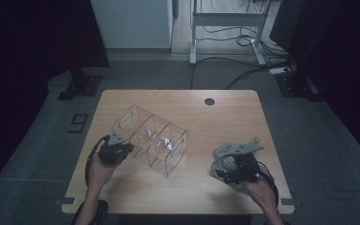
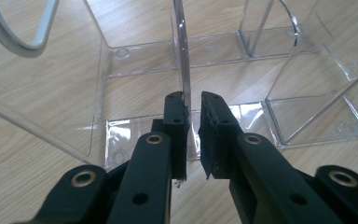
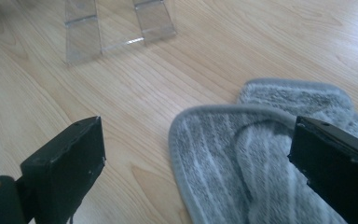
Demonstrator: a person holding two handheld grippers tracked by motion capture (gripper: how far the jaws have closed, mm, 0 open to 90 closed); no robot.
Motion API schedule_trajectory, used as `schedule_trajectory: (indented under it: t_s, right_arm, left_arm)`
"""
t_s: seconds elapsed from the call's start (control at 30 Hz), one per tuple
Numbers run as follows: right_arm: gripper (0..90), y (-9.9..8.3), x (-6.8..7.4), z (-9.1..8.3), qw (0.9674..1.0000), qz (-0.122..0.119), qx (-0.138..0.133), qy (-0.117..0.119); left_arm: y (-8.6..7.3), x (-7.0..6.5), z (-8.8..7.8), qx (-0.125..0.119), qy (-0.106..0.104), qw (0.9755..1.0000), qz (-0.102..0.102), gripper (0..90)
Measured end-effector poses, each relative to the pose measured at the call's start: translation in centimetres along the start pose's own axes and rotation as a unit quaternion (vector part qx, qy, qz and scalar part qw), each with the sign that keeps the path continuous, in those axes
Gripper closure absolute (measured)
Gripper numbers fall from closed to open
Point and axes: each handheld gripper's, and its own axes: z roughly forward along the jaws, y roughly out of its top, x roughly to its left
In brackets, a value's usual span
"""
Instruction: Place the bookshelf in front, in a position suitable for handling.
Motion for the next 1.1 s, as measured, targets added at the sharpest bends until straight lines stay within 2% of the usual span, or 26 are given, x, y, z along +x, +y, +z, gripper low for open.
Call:
schedule_trajectory:
  t_s: [0.37,0.57,0.63,0.67,0.8,0.83,0.9,1.03,1.1]
  right_arm:
    - [5.8,1.3,1.3,1.4,0.9998,-0.015,0.008,0.010]
    - [5.3,2.0,2.0,2.1,0.9995,-0.024,0.007,0.018]
    - [5.3,2.1,2.1,2.3,0.9994,-0.026,0.005,0.021]
    - [5.4,2.3,2.2,2.4,0.9994,-0.025,0.004,0.025]
    - [5.4,2.4,2.4,2.7,0.9992,-0.030,0.005,0.026]
    - [5.3,2.5,2.4,2.8,0.9991,-0.032,0.006,0.028]
    - [4.8,2.6,2.5,3.2,0.9991,-0.033,0.005,0.028]
    - [4.8,2.9,2.8,3.4,0.9988,-0.035,0.003,0.033]
    - [5.1,3.2,3.1,3.6,0.9987,-0.034,0.002,0.039]
  left_arm:
    - [0.3,-2.0,-0.2,-0.003,-0.024,0.9996,0.011,81.9]
    - [0.5,-3.3,-0.2,0.000,-0.040,0.9991,0.009,82.8]
    - [0.6,-3.5,-0.2,0.001,-0.041,0.9991,0.011,82.6]
    - [0.7,-4.1,-0.1,0.001,-0.050,0.9987,0.013,82.4]
    - [0.8,-4.9,-0.1,0.001,-0.059,0.9981,0.017,82.3]
    - [0.9,-5.2,0.0,0.000,-0.062,0.9978,0.023,82.3]
    - [0.9,-5.6,-0.2,-0.009,-0.074,0.9968,0.029,79.0]
    - [0.8,-5.8,-0.7,-0.015,-0.069,0.9969,0.036,61.1]
    - [0.3,-5.8,-1.3,-0.022,-0.080,0.9960,0.033,52.8]
